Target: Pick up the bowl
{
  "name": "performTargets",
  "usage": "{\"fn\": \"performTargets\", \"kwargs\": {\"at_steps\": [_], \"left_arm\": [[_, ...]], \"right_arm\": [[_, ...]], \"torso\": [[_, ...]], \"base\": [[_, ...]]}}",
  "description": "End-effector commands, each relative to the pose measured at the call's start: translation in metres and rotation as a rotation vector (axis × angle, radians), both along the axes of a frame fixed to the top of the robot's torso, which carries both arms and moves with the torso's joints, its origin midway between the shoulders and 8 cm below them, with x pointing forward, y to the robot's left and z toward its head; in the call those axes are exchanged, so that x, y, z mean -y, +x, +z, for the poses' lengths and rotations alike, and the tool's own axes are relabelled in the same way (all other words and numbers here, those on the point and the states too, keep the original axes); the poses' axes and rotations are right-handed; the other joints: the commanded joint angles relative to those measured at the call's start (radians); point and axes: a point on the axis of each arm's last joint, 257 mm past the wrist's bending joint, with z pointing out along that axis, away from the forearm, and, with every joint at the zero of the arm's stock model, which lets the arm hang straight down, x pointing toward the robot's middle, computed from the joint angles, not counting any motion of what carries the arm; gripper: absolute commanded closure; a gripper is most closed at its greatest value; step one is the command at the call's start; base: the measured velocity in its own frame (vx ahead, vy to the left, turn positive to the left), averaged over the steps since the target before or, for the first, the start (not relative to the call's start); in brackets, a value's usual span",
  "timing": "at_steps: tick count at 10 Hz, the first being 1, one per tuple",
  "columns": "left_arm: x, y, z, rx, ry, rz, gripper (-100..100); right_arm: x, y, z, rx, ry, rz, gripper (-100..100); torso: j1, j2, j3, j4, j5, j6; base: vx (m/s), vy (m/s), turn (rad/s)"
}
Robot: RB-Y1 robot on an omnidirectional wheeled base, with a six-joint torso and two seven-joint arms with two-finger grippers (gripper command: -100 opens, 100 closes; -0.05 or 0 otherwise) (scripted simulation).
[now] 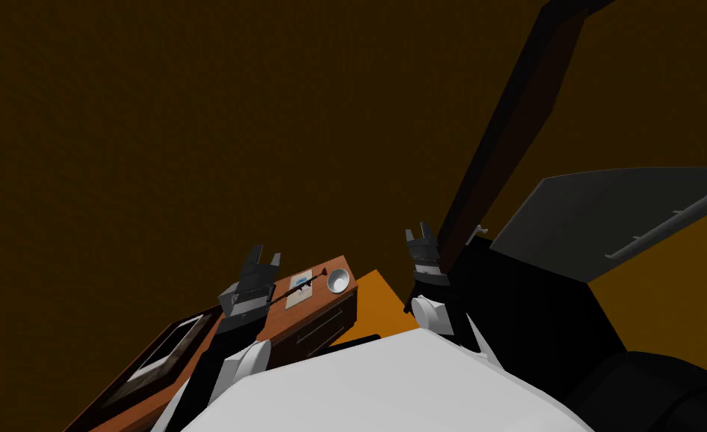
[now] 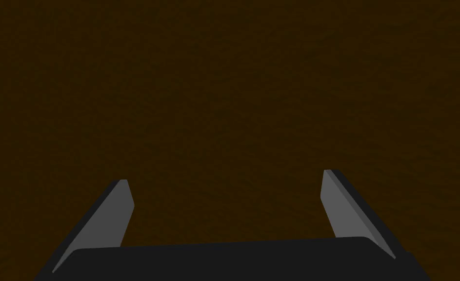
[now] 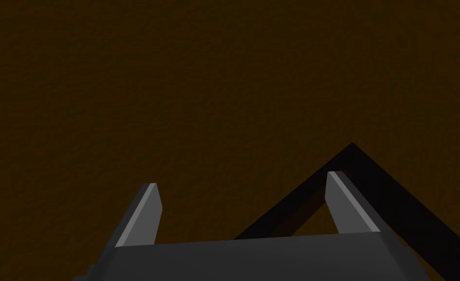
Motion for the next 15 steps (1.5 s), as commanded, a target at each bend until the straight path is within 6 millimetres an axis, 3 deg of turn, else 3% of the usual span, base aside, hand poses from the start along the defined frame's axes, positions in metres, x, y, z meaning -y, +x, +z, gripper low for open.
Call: {"fn": "performTargets", "kwargs": {"at_steps": [1,6,15], "left_arm": [[0.001,0.009,-0.009,-0.037,0.012,-0.016,-100],[-0.001,0.044,-0.046,-0.176,0.005,-0.047,-100],[-0.010,0.086,-0.104,-0.388,-0.046,-0.055,-100]], "right_arm": [[0.000,0.000,0.000,0.000,0.000,0.000,0],[0.000,0.000,0.000,0.000,0.000,0.000,0],[0.000,0.000,0.000,0.000,0.000,0.000,0]], "torso": [[0.000,0.000,0.000,0.000,0.000,0.000],[0.001,0.007,0.004,0.002,0.000,0.000],[0.001,0.002,0.001,0.001,0.000,0.000]], "base": [[-0.103,-0.007,0.062],[-0.122,-0.002,0.077],[-0.047,0.020,0.059]]}}
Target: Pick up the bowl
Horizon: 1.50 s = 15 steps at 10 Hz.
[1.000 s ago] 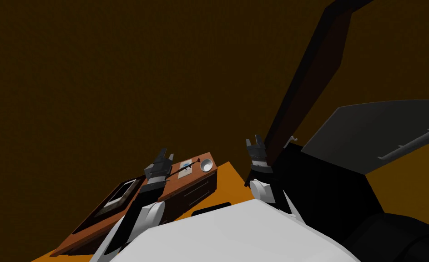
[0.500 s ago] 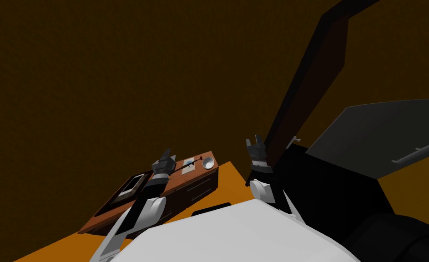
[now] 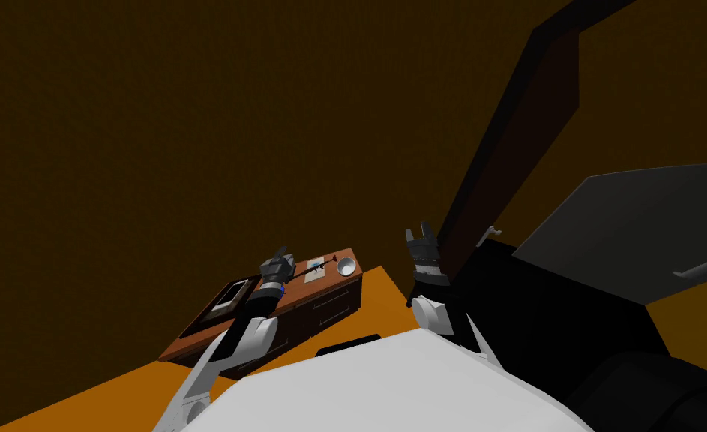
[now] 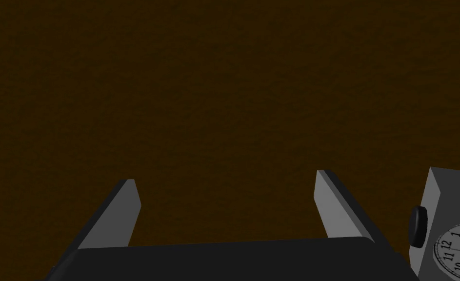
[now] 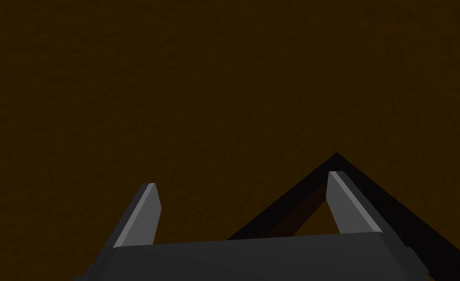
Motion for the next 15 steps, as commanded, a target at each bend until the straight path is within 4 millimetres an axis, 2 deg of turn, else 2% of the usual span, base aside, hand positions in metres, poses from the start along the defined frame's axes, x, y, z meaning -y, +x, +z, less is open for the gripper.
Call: {"fn": "performTargets", "kwargs": {"at_steps": [1,4,6,12,13,15], "left_arm": [[-0.002,0.010,-0.014,-0.049,-0.013,0.002,-100],[-0.003,0.017,-0.030,-0.106,-0.025,0.006,-100],[-0.004,0.031,-0.052,-0.180,-0.044,0.009,-100],[-0.004,0.048,-0.104,-0.355,-0.069,0.019,-100],[-0.004,0.047,-0.108,-0.369,-0.070,0.020,-100],[0.000,0.056,-0.131,-0.452,-0.075,0.019,-100]], "right_arm": [[0.000,0.000,0.000,0.000,0.000,0.000,0],[0.000,0.000,0.000,0.000,0.000,0.000,0],[0.000,0.000,0.000,0.000,0.000,0.000,0],[0.000,0.000,0.000,0.000,0.000,0.000,0],[0.000,0.000,0.000,0.000,0.000,0.000,0],[0.000,0.000,0.000,0.000,0.000,0.000,0]], "torso": [[0.000,0.000,0.000,0.000,0.000,0.000],[0.000,0.000,0.000,0.000,0.000,0.000],[0.000,0.000,0.000,0.000,0.000,0.000],[-0.002,-0.002,-0.001,0.000,0.000,0.000],[-0.002,-0.002,-0.001,0.000,0.000,0.000],[-0.002,-0.002,-0.001,0.000,0.000,0.000]], "base": [[-0.033,0.019,0.072],[-0.029,0.012,0.035],[-0.027,0.007,0.061],[-0.013,-0.006,0.018],[-0.002,-0.012,0.003],[0.000,-0.030,0.000]]}}
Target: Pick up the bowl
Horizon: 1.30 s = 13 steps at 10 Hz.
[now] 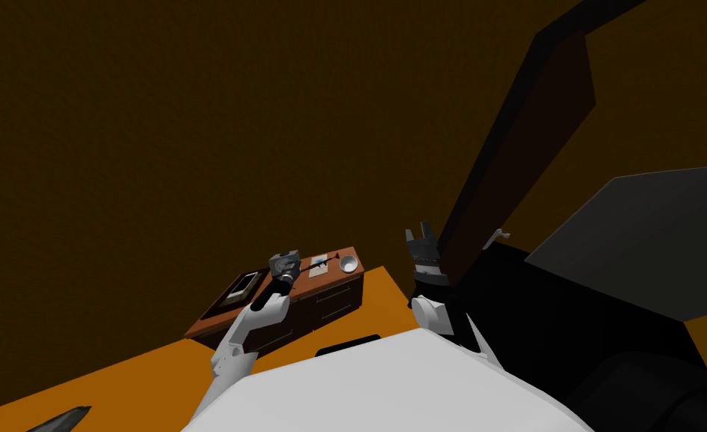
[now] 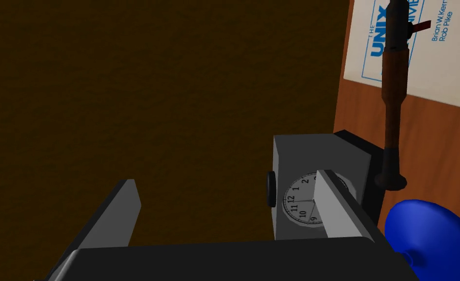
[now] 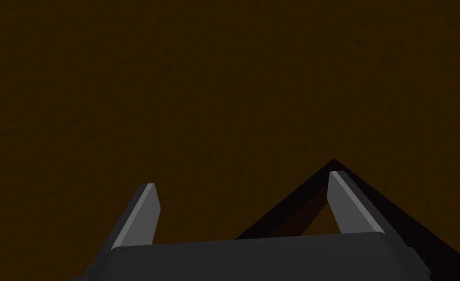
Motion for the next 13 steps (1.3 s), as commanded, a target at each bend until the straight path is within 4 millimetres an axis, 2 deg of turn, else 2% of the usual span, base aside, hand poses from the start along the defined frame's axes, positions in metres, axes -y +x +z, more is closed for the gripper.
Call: {"fn": "performTargets", "kwargs": {"at_steps": [1,4,5,6,9,13], "left_arm": [[0.003,-0.001,-0.016,-0.054,-0.003,0.001,-100],[0.007,0.003,-0.045,-0.155,-0.002,-0.006,-100],[0.007,0.002,-0.047,-0.166,-0.003,-0.005,-100],[0.009,0.004,-0.061,-0.213,0.001,-0.011,-100],[0.012,0.002,-0.077,-0.275,0.006,-0.017,-100],[0.019,-0.005,-0.118,-0.432,0.031,-0.042,-100]], "right_arm": [[0.000,0.000,0.000,0.000,0.000,0.000,0],[0.000,0.000,0.000,0.000,0.000,0.000,0],[0.000,0.000,0.000,0.000,0.000,0.000,0],[0.000,0.000,0.000,0.000,0.000,0.000,0],[0.000,0.000,0.000,0.000,0.000,0.000,0],[0.000,0.000,0.000,0.000,0.000,0.000,0]], "torso": [[0.000,0.000,0.000,0.000,0.000,0.000],[0.000,0.000,0.000,0.000,0.000,0.000],[0.000,0.000,0.000,0.000,0.000,0.000],[0.000,0.000,0.000,0.000,0.000,0.000],[-0.001,-0.001,0.000,0.000,0.000,0.000],[-0.002,-0.001,-0.001,0.000,-0.001,0.000]], "base": [[0.005,-0.029,-0.004],[0.009,-0.030,-0.017],[0.007,-0.035,-0.012],[0.008,-0.053,-0.027],[0.013,-0.039,-0.026],[0.025,-0.066,-0.050]]}}
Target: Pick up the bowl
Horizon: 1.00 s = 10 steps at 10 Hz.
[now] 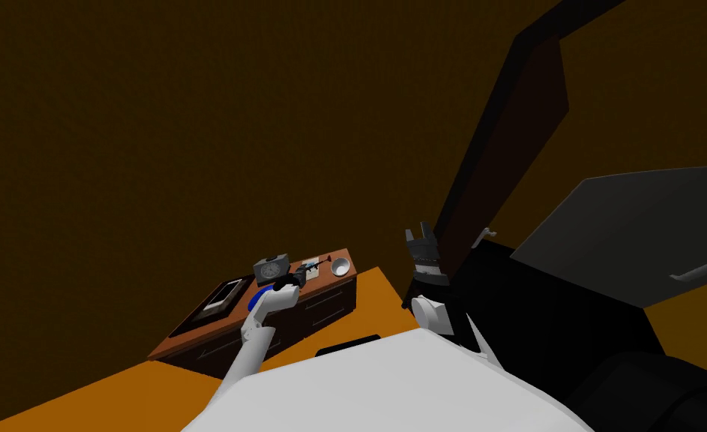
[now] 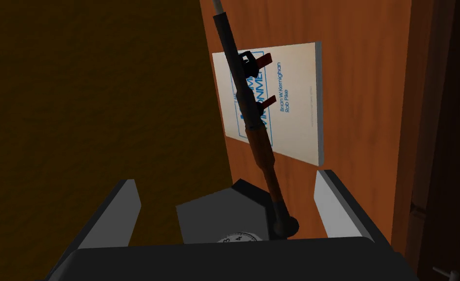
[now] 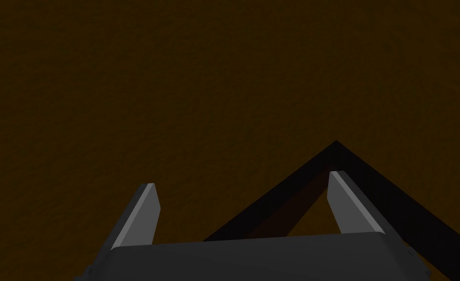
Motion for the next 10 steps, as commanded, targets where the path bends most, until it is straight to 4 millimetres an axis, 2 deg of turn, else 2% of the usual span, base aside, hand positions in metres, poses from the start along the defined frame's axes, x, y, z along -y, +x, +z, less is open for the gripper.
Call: {"fn": "performTargets", "kwargs": {"at_steps": [1,3,8,9,10], "left_arm": [[0.002,-0.005,-0.019,-0.074,0.014,-0.019,-100],[0.004,-0.011,-0.034,-0.130,0.023,-0.031,-100],[0.020,-0.042,-0.089,-0.357,0.063,-0.109,-100],[0.020,-0.042,-0.089,-0.357,0.063,-0.109,-100],[0.022,-0.050,-0.099,-0.399,0.070,-0.124,-100]], "right_arm": [[0.000,0.000,0.000,0.000,0.000,0.000,0],[0.000,0.000,0.000,0.000,0.000,0.000,0],[0.000,0.000,0.000,0.000,0.000,0.000,0],[0.000,0.000,0.000,0.000,0.000,0.000,0],[0.000,0.000,0.000,0.000,0.000,0.000,0]], "torso": [[0.000,0.000,0.000,0.000,0.000,0.000],[-0.002,-0.002,-0.001,0.000,0.000,0.000],[-0.003,-0.004,-0.002,-0.001,-0.001,0.000],[-0.003,-0.004,-0.002,-0.001,-0.001,0.000],[-0.001,-0.003,-0.002,-0.001,-0.001,-0.001]], "base": [[0.047,-0.084,-0.108],[0.062,-0.081,-0.073],[0.081,-0.099,-0.113],[0.071,-0.070,-0.031],[0.061,-0.058,-0.067]]}}
